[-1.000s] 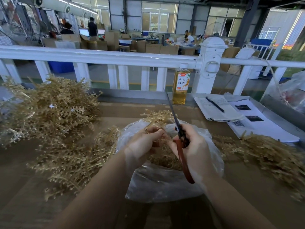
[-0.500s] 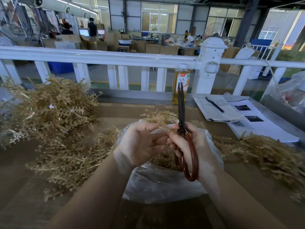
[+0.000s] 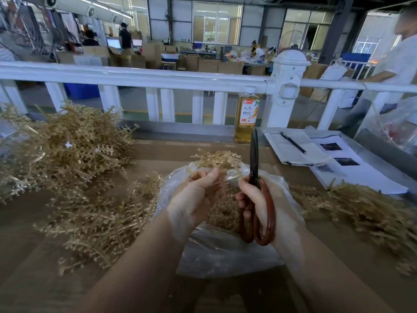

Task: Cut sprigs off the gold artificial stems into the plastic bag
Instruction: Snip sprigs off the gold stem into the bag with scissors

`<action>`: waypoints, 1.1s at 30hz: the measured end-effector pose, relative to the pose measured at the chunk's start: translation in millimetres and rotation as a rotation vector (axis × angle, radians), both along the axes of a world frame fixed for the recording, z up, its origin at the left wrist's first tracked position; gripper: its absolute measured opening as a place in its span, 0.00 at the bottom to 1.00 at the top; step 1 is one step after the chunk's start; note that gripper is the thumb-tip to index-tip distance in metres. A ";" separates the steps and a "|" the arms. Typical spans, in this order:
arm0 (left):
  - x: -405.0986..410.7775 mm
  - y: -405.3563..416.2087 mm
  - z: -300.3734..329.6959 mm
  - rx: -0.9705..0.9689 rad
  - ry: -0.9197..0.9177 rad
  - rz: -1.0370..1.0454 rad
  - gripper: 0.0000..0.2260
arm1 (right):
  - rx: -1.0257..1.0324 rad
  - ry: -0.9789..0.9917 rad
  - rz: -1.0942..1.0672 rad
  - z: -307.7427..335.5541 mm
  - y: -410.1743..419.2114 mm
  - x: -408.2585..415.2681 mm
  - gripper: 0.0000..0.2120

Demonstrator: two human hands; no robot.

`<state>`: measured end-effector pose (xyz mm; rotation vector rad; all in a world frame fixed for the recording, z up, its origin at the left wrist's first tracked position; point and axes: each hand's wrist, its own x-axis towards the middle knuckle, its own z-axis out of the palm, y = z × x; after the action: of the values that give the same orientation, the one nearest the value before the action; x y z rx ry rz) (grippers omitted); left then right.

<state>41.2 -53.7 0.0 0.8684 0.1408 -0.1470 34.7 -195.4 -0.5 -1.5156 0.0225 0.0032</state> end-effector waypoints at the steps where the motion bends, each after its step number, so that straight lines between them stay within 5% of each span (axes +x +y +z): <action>1: -0.8 -0.4 0.2 -0.006 -0.002 0.024 0.10 | -0.012 -0.001 0.001 -0.1 0.3 0.5 0.03; 12: -5.1 -1.4 3.9 0.063 -0.042 0.155 0.22 | -0.190 -0.060 0.019 2.4 4.8 -1.3 0.02; 24: 1.7 9.2 -4.2 0.196 -0.026 0.319 0.16 | -0.609 -0.323 0.059 -0.4 -3.0 -13.6 0.10; 33: 0.4 8.6 -6.1 -0.084 0.000 0.226 0.08 | -0.893 -0.367 0.087 -8.7 1.3 -17.8 0.13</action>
<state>41.6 -45.0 -6.2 0.7635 0.2301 0.0583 17.0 -194.1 -9.2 -2.3858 -0.3818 -0.2432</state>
